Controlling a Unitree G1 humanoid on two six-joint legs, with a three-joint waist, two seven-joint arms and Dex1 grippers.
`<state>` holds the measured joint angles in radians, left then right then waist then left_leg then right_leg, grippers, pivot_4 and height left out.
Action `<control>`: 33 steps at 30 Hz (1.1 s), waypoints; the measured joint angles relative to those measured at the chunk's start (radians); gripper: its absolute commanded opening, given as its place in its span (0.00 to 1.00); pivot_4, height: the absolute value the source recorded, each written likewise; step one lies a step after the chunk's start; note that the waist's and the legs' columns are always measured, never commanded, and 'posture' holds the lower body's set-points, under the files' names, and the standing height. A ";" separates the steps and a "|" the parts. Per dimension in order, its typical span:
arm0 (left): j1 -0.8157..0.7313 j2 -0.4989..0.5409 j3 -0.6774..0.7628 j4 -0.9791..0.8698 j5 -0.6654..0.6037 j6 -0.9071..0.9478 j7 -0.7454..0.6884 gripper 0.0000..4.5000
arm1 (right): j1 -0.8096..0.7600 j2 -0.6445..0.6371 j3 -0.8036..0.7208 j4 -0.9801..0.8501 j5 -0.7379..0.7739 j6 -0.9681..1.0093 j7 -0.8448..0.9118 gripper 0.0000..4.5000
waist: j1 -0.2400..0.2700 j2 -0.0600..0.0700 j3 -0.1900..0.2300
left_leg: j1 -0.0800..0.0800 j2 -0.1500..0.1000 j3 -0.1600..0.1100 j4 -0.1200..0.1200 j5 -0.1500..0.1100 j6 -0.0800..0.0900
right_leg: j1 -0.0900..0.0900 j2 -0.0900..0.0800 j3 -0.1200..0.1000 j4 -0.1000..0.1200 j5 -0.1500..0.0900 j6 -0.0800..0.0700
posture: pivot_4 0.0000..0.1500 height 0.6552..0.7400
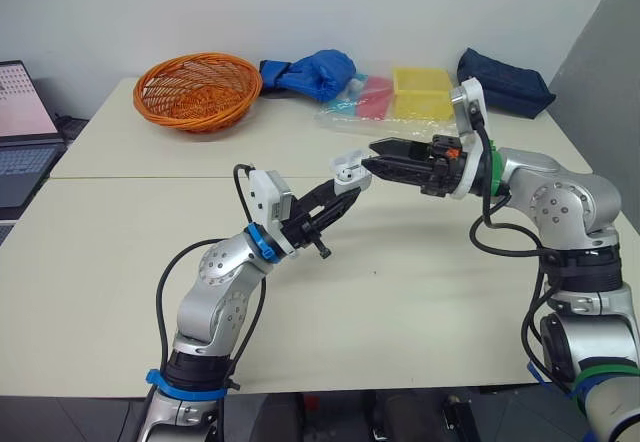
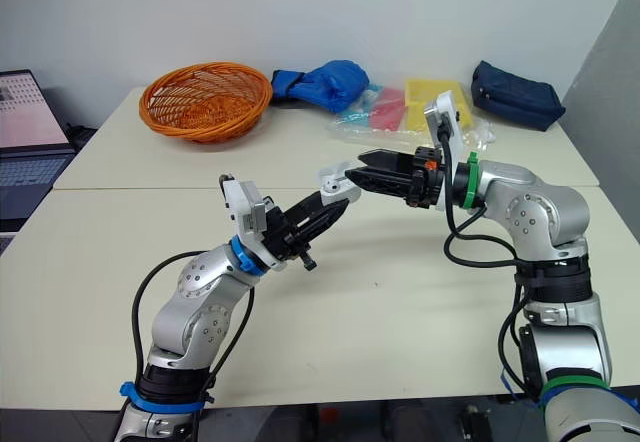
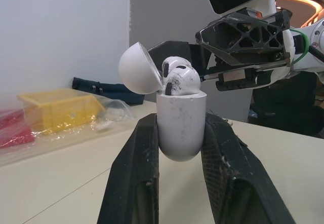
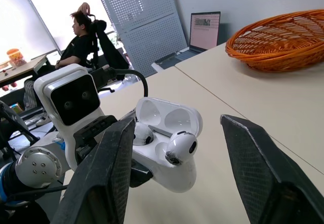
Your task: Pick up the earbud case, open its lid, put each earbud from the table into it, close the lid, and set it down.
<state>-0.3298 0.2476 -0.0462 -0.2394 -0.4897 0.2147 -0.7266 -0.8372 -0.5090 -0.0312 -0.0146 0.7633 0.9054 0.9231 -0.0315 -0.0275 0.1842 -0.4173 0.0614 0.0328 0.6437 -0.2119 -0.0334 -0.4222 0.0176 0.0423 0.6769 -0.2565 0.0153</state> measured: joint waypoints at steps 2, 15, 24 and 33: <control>0.000 0.000 0.000 0.000 0.000 0.000 0.000 0.17 | 0.001 -0.008 0.012 0.000 -0.006 -0.001 0.007 0.62 | 0.000 0.000 0.000 | 0.000 0.000 0.000 0.000 0.000 0.000 | 0.000 0.000 0.000 0.000 0.000 0.000 | 1.00 1.00; -0.001 0.000 0.000 0.000 0.001 -0.001 -0.004 0.17 | 0.026 -0.018 0.016 -0.001 -0.037 -0.013 0.022 0.62 | 0.000 0.000 0.000 | 0.000 0.000 0.000 0.000 0.000 0.000 | 0.000 0.000 0.000 0.000 0.000 0.000 | 1.00 1.00; -0.002 0.000 0.001 0.000 0.002 -0.002 -0.003 0.17 | 0.025 -0.017 0.016 -0.001 -0.037 -0.013 0.022 0.01 | 0.000 0.000 0.000 | 0.000 0.000 0.000 0.000 0.000 0.000 | 0.000 0.000 0.000 0.000 0.000 0.000 | 1.00 1.00; -0.001 0.000 -0.008 0.000 0.012 -0.008 -0.002 0.17 | 0.024 -0.017 0.016 -0.001 -0.037 -0.013 0.021 0.00 | 0.000 0.000 0.000 | 0.000 0.000 0.000 0.000 0.000 0.000 | 0.000 0.000 0.000 0.000 0.000 0.000 | 1.00 1.00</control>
<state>-0.3311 0.2473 -0.0537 -0.2392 -0.4777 0.2067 -0.7285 -0.8131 -0.5259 -0.0157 -0.0155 0.7266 0.8920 0.9437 -0.0318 -0.0276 0.1842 -0.4173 0.0614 0.0327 0.6437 -0.2119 -0.0334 -0.4223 0.0176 0.0423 0.6768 -0.2566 0.0153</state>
